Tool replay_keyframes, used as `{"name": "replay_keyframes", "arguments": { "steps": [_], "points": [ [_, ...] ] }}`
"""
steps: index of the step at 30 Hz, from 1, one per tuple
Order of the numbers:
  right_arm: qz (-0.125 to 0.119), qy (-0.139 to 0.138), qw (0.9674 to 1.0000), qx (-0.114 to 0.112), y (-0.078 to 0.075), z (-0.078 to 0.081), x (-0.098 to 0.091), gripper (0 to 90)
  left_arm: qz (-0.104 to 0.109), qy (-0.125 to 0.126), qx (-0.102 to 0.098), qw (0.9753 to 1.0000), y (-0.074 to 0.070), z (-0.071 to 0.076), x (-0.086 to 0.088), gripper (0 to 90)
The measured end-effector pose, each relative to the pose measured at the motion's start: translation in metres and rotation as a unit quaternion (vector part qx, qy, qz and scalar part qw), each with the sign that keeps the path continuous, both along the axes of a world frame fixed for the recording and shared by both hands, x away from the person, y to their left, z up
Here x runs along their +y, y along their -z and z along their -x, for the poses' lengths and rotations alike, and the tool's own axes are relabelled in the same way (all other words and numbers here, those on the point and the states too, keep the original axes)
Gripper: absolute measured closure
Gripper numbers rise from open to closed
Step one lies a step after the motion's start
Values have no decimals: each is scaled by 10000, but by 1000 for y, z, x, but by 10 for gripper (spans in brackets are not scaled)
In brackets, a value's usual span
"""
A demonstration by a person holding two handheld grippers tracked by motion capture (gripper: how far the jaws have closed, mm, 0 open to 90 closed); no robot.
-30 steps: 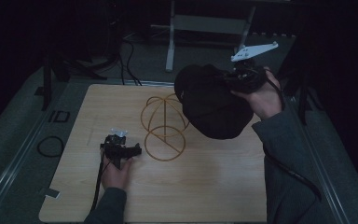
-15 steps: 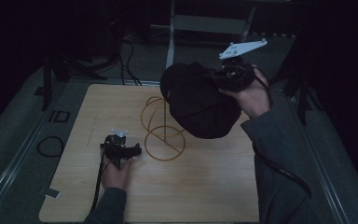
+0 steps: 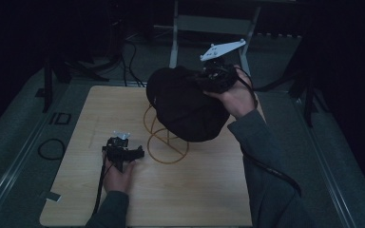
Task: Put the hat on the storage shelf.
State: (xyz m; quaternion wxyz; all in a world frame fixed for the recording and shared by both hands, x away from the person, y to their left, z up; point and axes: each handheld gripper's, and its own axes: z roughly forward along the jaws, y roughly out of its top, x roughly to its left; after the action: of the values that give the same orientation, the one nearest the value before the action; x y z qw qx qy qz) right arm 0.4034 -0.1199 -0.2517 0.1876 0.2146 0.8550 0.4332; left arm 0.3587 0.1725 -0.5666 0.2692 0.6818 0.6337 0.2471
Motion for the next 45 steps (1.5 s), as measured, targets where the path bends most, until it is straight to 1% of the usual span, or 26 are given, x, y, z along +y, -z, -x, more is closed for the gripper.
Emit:
{"name": "replay_keyframes", "arguments": {
  "steps": [1,4,7,8,9,12,19,21,25,27,32,35,36,39,42,45],
  "points": [
    [-6,-7,10000,38,1,-1,3,865,-5,-2,-3,10000,0,0,0,7],
    [46,-100,9999,76,4,-3,12,865,-3,-4,-6,10000,0,0,0,7],
    [64,-133,9998,109,7,-6,20,865,-3,-3,-2,10000,0,0,0,7],
    [64,-133,9998,109,7,-6,20,865,-4,-2,-1,10000,0,0,0,7],
    [73,-150,9997,159,9,-7,25,865,-6,-1,3,10000,0,0,0,7],
    [136,-211,9995,184,14,-9,32,864,-5,-1,-2,10000,0,0,0,7],
    [194,-250,9991,271,24,-13,44,861,-7,0,0,10000,0,0,0,7],
    [284,-254,9988,311,30,-16,49,858,-8,-1,-4,10000,0,0,0,7],
    [307,-254,9984,399,37,-19,52,852,-8,1,-7,10000,0,0,0,7],
    [353,-251,9981,442,40,-19,54,844,-25,38,29,10000,0,0,1,7],
    [375,-243,9975,553,47,-21,58,839,5,-30,-30,10000,0,0,0,7],
    [454,-237,9972,552,51,-22,60,822,-14,5,-1,10000,0,0,0,7],
    [453,-237,9970,577,52,-22,61,816,-13,4,-2,10000,0,0,0,7],
    [473,-207,9971,551,55,-22,63,800,-14,4,-2,10000,0,0,0,7],
    [476,-185,9971,557,56,-22,64,770,-12,5,-1,10000,0,0,0,7],
    [422,-118,9972,599,57,-24,63,728,4,-17,-23,10000,0,0,0,7]
  ]
}}
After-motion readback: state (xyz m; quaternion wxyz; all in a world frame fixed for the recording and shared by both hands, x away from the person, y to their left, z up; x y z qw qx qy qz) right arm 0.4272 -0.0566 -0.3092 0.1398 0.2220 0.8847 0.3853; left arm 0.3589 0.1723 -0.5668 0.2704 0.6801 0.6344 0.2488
